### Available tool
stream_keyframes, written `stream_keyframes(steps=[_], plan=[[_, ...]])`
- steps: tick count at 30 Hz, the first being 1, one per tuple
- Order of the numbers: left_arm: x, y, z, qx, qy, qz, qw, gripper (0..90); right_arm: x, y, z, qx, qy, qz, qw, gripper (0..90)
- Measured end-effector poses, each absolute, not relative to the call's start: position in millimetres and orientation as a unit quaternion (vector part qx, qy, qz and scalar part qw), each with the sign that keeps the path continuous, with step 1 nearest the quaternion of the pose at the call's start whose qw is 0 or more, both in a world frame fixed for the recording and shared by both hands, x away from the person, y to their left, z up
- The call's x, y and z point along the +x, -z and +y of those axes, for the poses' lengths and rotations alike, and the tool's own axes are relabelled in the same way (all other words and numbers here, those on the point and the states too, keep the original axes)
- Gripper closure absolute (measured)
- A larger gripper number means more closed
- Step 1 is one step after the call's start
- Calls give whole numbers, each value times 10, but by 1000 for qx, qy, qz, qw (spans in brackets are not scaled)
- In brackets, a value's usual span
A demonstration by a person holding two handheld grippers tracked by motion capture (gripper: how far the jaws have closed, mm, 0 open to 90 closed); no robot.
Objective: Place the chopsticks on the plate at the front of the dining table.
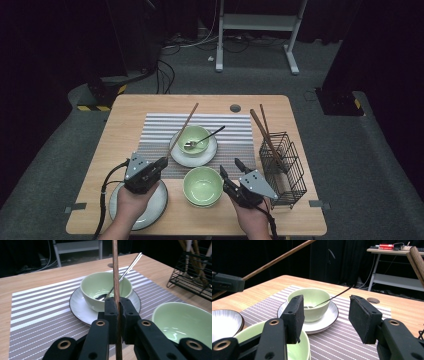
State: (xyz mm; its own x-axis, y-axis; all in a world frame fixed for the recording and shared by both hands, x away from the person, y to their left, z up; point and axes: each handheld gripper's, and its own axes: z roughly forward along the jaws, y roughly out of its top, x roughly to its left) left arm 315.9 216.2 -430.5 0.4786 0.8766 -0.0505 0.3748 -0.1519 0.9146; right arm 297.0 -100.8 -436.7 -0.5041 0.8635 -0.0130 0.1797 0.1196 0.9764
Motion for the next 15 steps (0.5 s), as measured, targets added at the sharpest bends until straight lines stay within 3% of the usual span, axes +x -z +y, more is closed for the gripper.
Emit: stream_keyframes(steps=[15], plan=[[3387,4365,2213,706,-251,471,464,849,2984,4495,-1012,393,-529,685,311,418]])
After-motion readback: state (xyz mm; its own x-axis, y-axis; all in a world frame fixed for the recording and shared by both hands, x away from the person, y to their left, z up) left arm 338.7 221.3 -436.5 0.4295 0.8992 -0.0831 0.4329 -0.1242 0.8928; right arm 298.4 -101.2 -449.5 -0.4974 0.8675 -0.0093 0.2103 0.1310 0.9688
